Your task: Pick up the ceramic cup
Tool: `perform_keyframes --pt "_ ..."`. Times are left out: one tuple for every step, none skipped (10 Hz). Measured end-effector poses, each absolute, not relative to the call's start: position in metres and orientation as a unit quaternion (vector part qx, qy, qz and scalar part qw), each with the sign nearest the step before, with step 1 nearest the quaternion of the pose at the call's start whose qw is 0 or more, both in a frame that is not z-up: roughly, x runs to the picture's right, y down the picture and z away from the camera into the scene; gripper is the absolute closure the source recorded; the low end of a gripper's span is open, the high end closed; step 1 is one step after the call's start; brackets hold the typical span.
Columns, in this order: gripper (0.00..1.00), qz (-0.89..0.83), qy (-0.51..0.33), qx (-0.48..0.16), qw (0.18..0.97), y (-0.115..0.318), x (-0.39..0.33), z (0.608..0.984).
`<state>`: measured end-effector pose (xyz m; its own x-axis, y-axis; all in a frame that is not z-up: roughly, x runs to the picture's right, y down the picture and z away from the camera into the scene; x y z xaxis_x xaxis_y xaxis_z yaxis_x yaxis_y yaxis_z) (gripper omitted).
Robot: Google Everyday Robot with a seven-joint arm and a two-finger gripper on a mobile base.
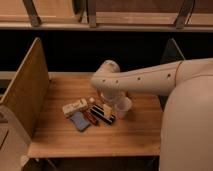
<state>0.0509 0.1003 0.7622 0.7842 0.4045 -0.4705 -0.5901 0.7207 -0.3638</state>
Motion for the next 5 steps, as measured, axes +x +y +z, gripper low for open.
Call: perform_keyframes --pt "0.2 0.271 0.184 -0.265 0.907 0.105 0.049 0.767" --pt "0.2 0.271 0.186 -0.271 0.905 0.108 0.049 0.769" --pt "0.2 0.274 0.189 -0.281 0.9 0.112 0.051 0.772" --pt "0.2 0.278 0.192 -0.293 0.895 0.116 0.053 0.775" --pt "0.2 0.285 0.196 -0.312 0.885 0.122 0.055 0.781"
